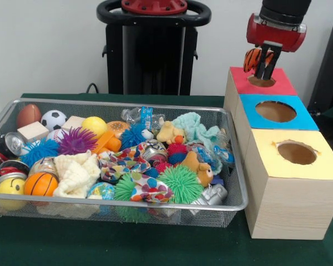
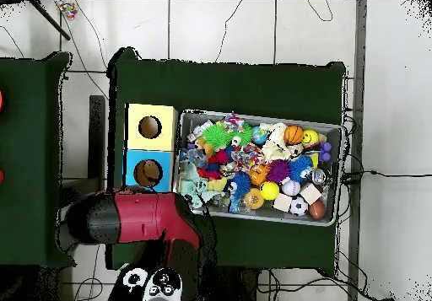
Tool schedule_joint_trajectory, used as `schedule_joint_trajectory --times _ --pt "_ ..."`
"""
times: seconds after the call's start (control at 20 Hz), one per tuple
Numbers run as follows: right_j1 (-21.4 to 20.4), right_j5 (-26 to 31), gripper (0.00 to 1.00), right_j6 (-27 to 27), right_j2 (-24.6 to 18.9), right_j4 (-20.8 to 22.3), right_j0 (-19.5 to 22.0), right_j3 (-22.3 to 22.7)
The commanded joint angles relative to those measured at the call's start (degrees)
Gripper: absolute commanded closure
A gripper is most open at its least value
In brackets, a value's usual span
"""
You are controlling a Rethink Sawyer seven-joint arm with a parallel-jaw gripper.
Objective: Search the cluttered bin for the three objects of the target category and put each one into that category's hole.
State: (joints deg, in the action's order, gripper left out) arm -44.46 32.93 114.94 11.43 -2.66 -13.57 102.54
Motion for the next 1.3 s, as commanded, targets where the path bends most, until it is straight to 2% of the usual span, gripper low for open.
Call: schedule_joint_trajectory --times 0.05,0.25,0.6,0.9,1.0,1.2,1.3 --pt "-3.2 -2.1 1.00 -2.4 -8.2 3.1 2.0 5.1" --pt "-3.0 -0.9 1.00 -0.5 -6.9 4.2 0.9 4.4" --pt "-0.5 4.6 1.00 5.7 -0.4 7.7 -4.7 -1.1" --pt "2.7 3.9 1.00 5.7 -3.3 5.8 -3.6 -2.6" --pt "5.2 1.8 1.00 5.5 -4.7 5.0 -2.8 -2.8" --pt "13.1 -4.4 1.00 7.7 -5.2 3.9 -1.2 -3.6" --pt "16.4 -6.2 1.00 10.1 -3.1 4.1 -1.7 -5.1"
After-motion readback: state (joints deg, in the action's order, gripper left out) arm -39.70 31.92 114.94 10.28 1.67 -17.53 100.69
